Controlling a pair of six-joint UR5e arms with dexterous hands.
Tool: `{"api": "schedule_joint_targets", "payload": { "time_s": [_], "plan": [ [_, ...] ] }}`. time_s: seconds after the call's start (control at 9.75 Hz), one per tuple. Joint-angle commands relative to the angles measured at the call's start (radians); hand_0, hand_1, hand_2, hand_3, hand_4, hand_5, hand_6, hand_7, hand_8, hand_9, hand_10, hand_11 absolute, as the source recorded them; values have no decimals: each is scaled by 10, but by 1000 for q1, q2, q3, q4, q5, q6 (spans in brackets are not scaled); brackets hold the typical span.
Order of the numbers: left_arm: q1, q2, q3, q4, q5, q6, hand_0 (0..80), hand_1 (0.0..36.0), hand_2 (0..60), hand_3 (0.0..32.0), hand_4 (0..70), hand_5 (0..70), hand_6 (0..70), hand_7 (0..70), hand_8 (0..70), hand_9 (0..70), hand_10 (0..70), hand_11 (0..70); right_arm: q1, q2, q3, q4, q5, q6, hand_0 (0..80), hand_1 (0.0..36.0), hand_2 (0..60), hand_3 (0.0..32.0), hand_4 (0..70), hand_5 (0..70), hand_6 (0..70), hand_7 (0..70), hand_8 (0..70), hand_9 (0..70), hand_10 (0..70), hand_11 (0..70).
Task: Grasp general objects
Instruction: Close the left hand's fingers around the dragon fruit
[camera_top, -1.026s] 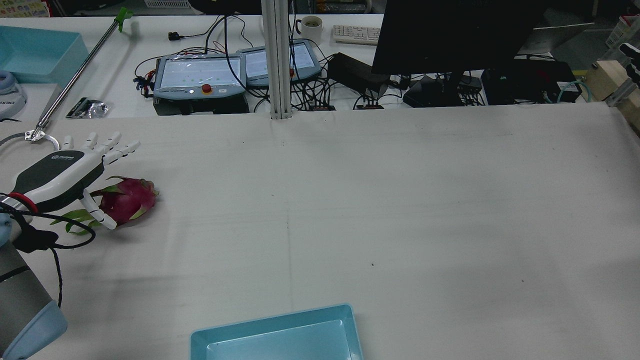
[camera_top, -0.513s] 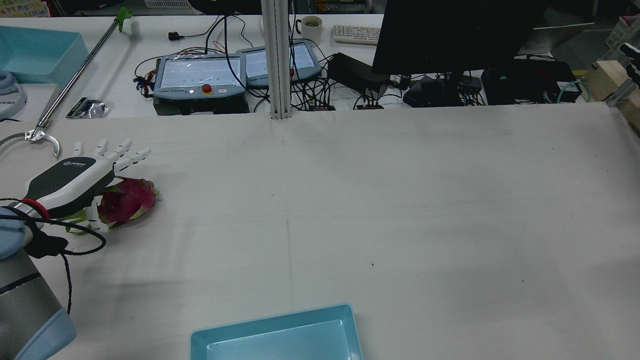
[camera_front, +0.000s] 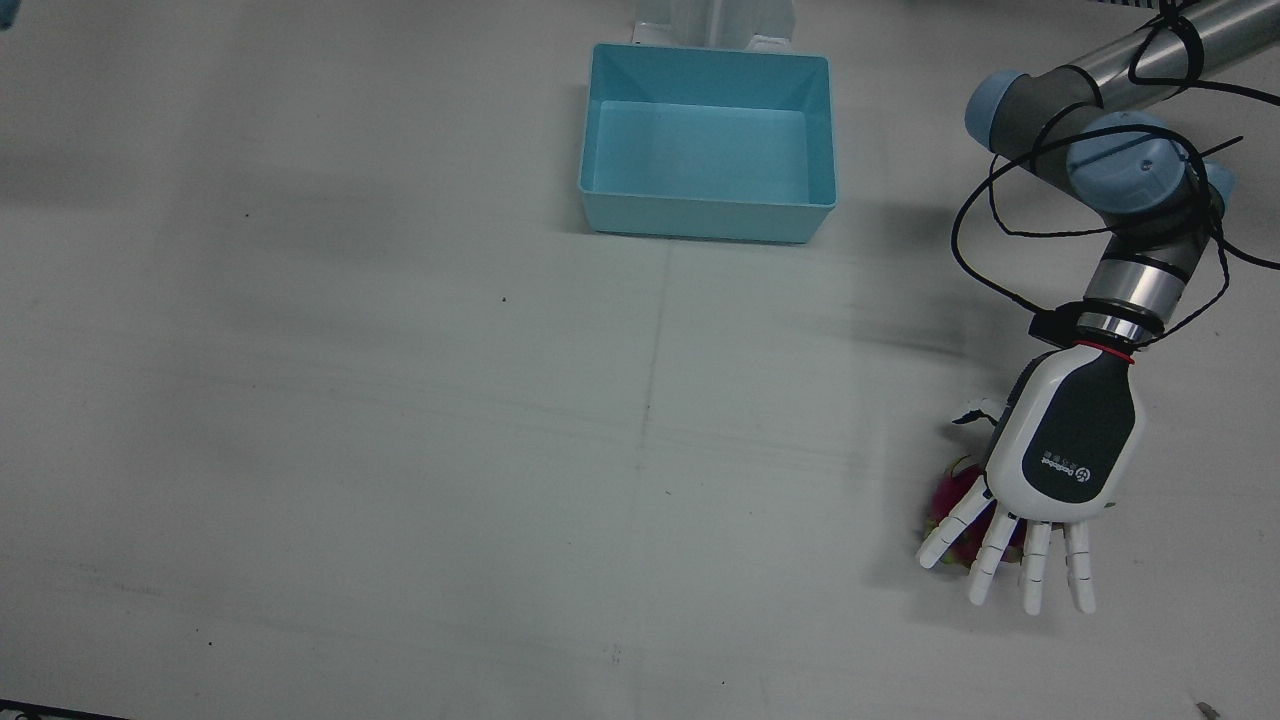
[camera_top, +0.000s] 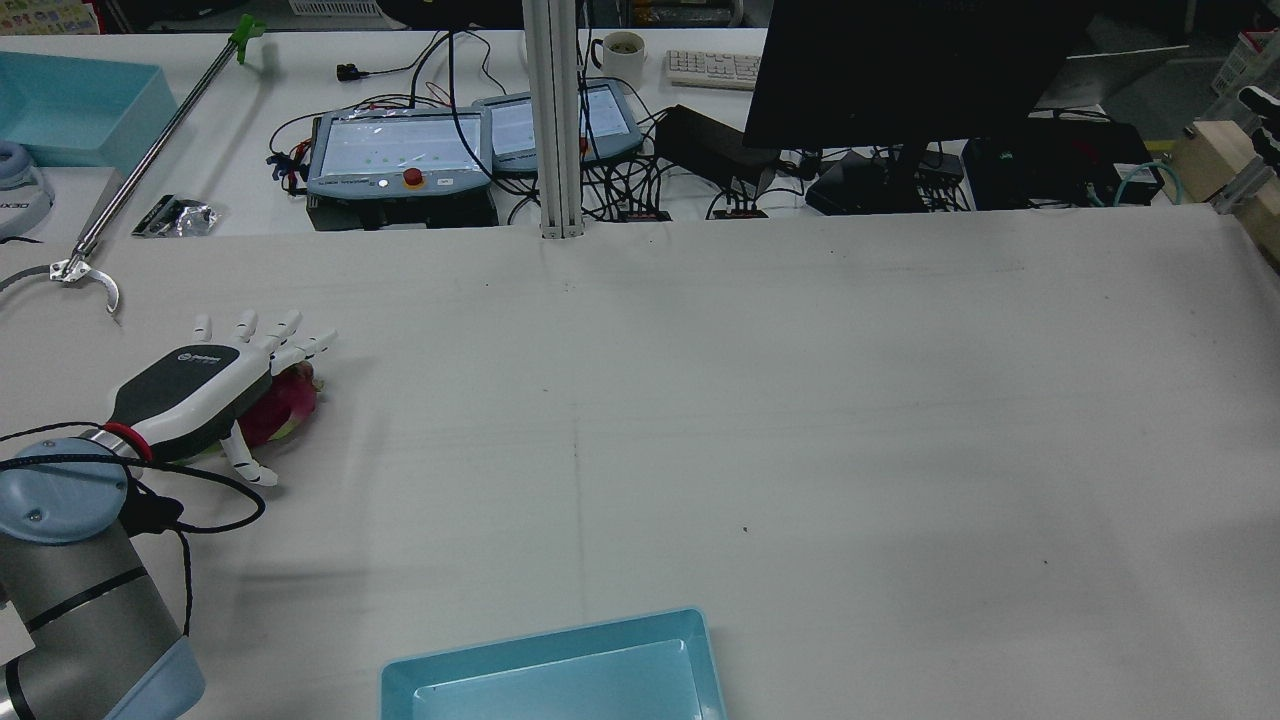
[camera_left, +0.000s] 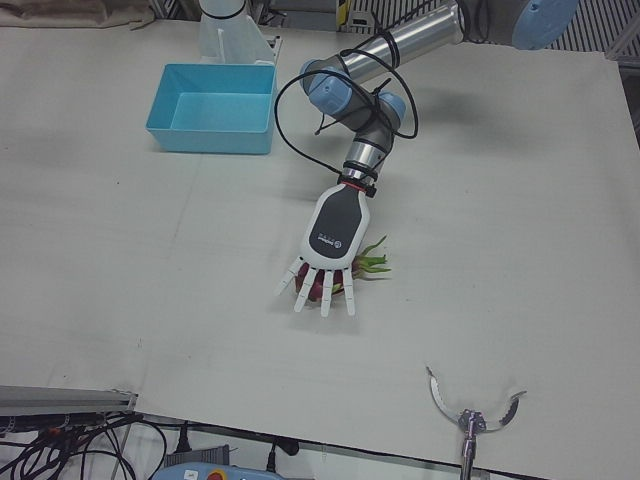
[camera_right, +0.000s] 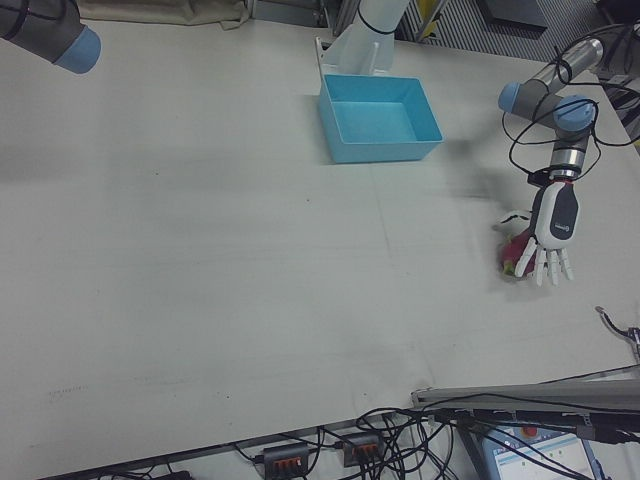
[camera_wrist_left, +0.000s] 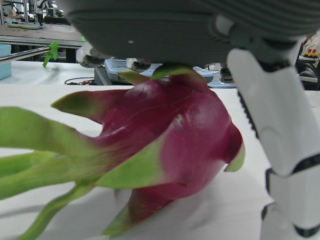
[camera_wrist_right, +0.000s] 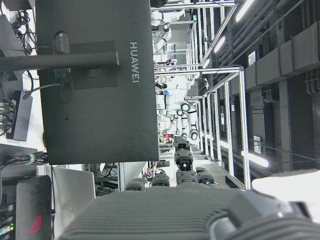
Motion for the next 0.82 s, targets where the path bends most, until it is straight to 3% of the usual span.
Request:
{"api": "schedule_joint_targets", "payload": {
  "time_s": [0.0,0.21,0.31,0.41,0.51,0.72],
  "plan": [
    [-1,-2,3,2,-9,-6,603,335,251,254,0,0,0,0,0,0,0,0,0,1,0,0,0,2,0,0,0,0,0,0,0,0,0,0,0,0],
    [-6,1,3,-2,-14,2,594,326,247,244,0,0,0,0,0,0,0,2,0,-1,0,0,0,0,0,0,0,0,0,0,0,0,0,0,0,0],
    [-6,3,0,-10,-44,2,586,316,240,258,0,0,0,0,0,0,0,5,0,1,0,0,0,0,0,0,0,0,0,0,0,0,0,0,0,0],
    [-6,6,-3,-12,-68,2,578,295,208,320,0,0,0,0,0,0,0,19,0,-1,0,0,0,0,0,0,0,0,0,0,0,0,0,0,0,0],
    [-8,5,-3,-10,-68,2,583,296,204,320,0,0,0,0,21,0,20,59,0,-1,0,0,0,0,0,0,0,0,0,0,0,0,0,0,0,0],
    [-6,6,-2,-12,-71,3,644,350,260,320,0,0,0,69,43,0,107,191,0,-1,0,0,0,2,0,0,0,0,0,0,0,0,0,0,0,0]
  ]
}}
